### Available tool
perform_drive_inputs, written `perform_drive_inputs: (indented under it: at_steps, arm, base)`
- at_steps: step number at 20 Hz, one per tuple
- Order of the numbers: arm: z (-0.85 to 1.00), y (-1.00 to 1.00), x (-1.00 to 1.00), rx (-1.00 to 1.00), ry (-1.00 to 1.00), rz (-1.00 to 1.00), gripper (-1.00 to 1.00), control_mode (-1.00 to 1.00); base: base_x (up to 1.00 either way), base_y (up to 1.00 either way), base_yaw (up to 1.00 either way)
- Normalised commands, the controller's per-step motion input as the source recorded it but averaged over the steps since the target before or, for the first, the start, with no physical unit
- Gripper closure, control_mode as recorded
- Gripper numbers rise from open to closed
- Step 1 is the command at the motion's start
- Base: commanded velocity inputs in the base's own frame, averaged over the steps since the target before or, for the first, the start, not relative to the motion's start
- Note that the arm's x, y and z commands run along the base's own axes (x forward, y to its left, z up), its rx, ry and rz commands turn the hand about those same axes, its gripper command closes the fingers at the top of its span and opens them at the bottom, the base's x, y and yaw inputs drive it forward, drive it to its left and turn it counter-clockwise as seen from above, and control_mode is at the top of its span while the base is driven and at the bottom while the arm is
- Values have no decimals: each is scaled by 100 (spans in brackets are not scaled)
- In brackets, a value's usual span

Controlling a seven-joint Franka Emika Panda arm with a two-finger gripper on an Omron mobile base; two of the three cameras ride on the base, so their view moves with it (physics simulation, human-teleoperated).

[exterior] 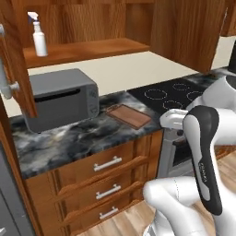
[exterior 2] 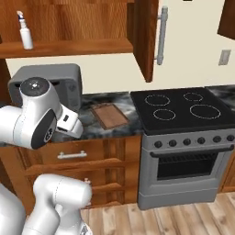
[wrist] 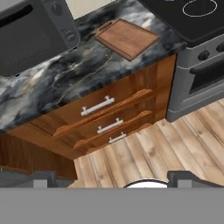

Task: Move the cutting board and knife to the sink. Then move spray from the cabinet to the counter.

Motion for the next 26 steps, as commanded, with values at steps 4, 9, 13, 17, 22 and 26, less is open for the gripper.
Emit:
perform_drive_inputs:
  at_steps: [4, 9, 13, 17, 22, 26]
  arm:
    - [0, 0, 0, 0, 0, 0, -100, 100]
    - [0, 0, 0, 0, 0, 0, -100, 100]
    - [0, 0, 0, 0, 0, 0, -100, 100]
    - [0, 0, 0, 0, 0, 0, -100, 100]
    - [0, 0, 0, 0, 0, 0, -100, 100]
    - [0, 0, 0, 0, 0, 0, -100, 100]
  base:
    - [65, 34, -4]
    - [63, 9, 0]
    - [44, 58, -6]
    - [34, 43, -9]
    - [40, 54, -13]
    - [44, 53, -21]
